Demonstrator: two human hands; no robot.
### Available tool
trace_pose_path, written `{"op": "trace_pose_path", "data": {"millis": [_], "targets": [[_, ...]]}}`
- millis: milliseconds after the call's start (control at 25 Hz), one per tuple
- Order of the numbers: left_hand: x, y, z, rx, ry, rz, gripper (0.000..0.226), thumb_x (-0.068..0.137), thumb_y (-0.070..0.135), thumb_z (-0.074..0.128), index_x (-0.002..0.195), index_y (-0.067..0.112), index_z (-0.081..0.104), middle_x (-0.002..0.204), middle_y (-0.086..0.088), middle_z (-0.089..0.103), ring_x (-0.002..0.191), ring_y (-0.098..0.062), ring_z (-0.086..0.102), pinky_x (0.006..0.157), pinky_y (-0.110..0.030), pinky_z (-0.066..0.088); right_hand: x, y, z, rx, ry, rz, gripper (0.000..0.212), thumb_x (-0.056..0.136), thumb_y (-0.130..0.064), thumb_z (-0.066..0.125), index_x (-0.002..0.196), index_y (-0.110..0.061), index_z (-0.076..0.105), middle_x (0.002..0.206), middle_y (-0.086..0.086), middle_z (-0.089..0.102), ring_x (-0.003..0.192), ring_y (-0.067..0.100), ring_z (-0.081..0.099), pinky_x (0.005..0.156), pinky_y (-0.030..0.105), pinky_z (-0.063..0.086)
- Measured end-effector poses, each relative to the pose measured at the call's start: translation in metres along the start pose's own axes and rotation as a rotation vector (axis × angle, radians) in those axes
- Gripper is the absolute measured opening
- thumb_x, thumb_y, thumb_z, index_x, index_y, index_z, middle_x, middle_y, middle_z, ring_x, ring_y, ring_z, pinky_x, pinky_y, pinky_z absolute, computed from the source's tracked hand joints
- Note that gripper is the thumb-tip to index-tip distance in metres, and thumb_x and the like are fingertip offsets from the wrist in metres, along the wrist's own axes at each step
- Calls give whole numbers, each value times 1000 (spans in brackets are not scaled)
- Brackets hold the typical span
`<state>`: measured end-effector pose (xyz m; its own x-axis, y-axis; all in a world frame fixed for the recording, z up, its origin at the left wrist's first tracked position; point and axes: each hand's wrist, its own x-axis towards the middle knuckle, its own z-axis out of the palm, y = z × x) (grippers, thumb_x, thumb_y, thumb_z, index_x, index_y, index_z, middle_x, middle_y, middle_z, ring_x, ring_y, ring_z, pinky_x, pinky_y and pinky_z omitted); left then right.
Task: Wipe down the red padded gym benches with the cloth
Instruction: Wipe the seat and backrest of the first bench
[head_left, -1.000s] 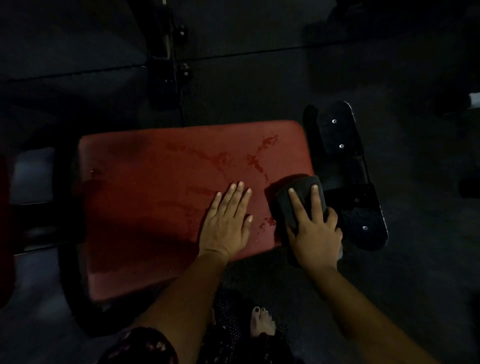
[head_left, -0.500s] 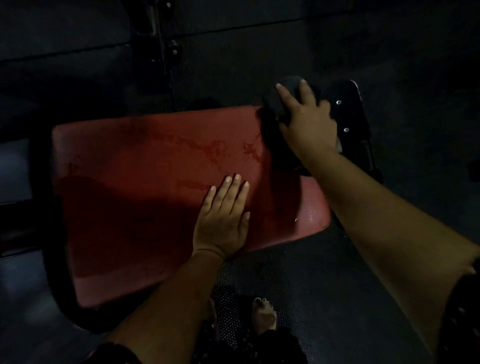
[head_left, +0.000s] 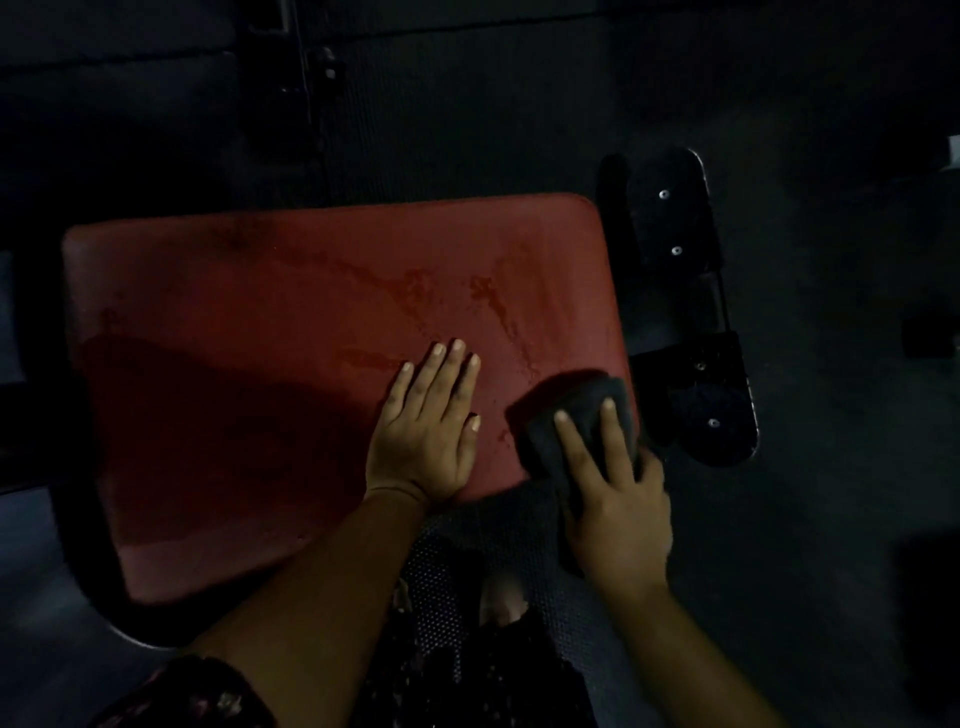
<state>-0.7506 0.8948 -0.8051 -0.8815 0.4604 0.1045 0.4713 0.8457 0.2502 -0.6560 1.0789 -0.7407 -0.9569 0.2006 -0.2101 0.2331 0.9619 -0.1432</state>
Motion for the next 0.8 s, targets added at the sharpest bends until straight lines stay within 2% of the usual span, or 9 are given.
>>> {"op": "trace_pose_path", "data": {"millis": [120,280,480,640,800], "targets": [[1,2,-1,-1,6,-1,55,99,32,35,147,5,42,154,-14,37,144,-27,34,118,-46,25,-13,-5,3,35,-53,30,102,60,-18,87,145,-38,36,155,8,30,100,43,49,62,53,55],[1,2,0,36,-4,4,56,98,32,35,146,5,43,153,-15,39,142,-27,37,117,-45,26,55,-6,-12,-52,-36,-156,80,77,-28,75,146,-38,38,155,9,34,97,41,52,59,48,55],[2,4,-1,93,-41,4,57,97,33,32,147,6,41,153,-14,40,142,-26,36,117,-44,23,152,-19,-36,-48,-69,-38,67,93,-35,56,150,-47,22,163,-2,12,123,38,37,79,49,52],[0,2,1,86,-25,15,56,100,32,28,147,6,42,154,-13,38,143,-26,35,117,-46,27,215,-42,-40,1,-25,31,65,94,-31,54,150,-45,23,163,0,11,133,40,30,90,54,47],[1,3,1,80,-28,24,60,92,27,35,147,5,41,154,-14,38,143,-27,36,118,-47,25,240,-61,-42,-64,-28,-85,61,97,-27,50,151,-42,25,161,2,18,135,39,30,89,53,48]]}}
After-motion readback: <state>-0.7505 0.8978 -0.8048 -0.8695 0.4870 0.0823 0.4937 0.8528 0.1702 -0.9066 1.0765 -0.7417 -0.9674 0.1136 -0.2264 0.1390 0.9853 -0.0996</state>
